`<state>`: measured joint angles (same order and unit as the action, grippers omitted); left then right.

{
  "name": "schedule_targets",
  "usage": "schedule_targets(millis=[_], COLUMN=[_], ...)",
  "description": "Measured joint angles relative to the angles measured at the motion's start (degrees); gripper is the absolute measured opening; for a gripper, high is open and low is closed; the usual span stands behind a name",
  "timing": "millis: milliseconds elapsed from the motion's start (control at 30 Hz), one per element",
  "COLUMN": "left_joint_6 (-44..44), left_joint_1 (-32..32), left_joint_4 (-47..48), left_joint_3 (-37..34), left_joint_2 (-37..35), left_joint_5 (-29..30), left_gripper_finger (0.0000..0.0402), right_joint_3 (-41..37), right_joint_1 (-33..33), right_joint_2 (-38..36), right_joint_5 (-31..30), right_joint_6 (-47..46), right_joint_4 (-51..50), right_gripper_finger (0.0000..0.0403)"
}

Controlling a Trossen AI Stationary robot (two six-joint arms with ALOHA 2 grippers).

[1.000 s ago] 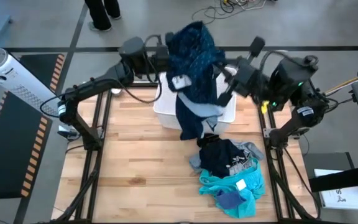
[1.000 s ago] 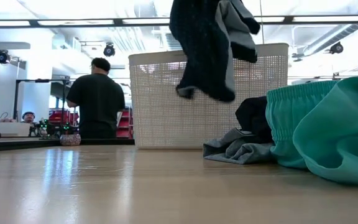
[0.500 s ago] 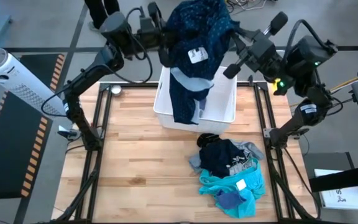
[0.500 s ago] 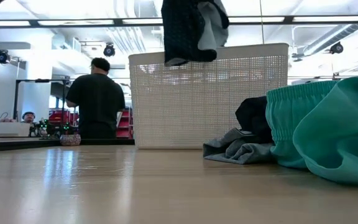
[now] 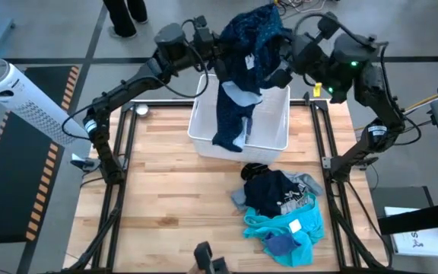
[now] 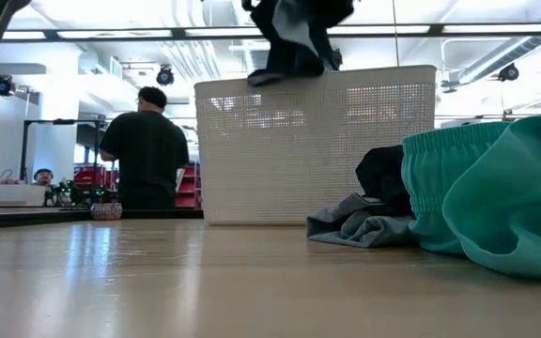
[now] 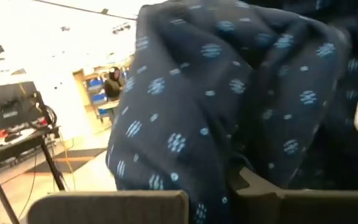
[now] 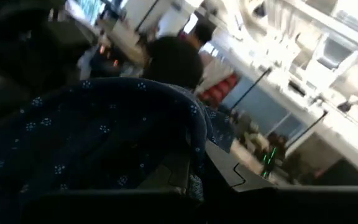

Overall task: Sort clothes
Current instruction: Put the dark blue polo shirt into the laundry bin

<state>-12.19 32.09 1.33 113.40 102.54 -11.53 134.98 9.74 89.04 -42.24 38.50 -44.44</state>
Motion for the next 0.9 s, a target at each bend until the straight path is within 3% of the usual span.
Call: schedule_targets(millis=[167, 367, 467, 733, 900], left_joint_6=[0.4, 0.6, 0.7, -3.1, -5.7], left_joint_1=[0.8, 0.9, 0.9, 0.9, 0.9], left_joint_4=[0.0, -0.2, 1.2, 12.8, 21.7], left_joint_3=[-5.7, -12.6, -15.1, -19.4, -19.5], left_joint_2=[-0.1, -0.3, -0.4, -3.1, -3.4], left_joint_5=[-0.4, -1.0, -2.0, -2.7, -2.9], left_gripper_finger=[0.0001, 0.0001, 0.0001, 0.0001, 0.0001], right_joint_3=[0.0, -0.1, -0.2, -1.4, -5.2], right_joint_1=[3.3, 6.4, 8.2, 13.0, 16.2], right_joint_2=[0.1, 1.6, 2.3, 6.3, 9.0], right_joint_5=[7.3, 9.2, 13.2, 22.8, 32.1], right_joint_6=[-8.3, -16.6, -20.4, -24.2, -24.1], right_joint_4=[-10.1, -20.3, -25.3, -29.4, -29.4], right_gripper_finger=[0.0002, 0.0002, 0.0002, 0.0002, 0.0003])
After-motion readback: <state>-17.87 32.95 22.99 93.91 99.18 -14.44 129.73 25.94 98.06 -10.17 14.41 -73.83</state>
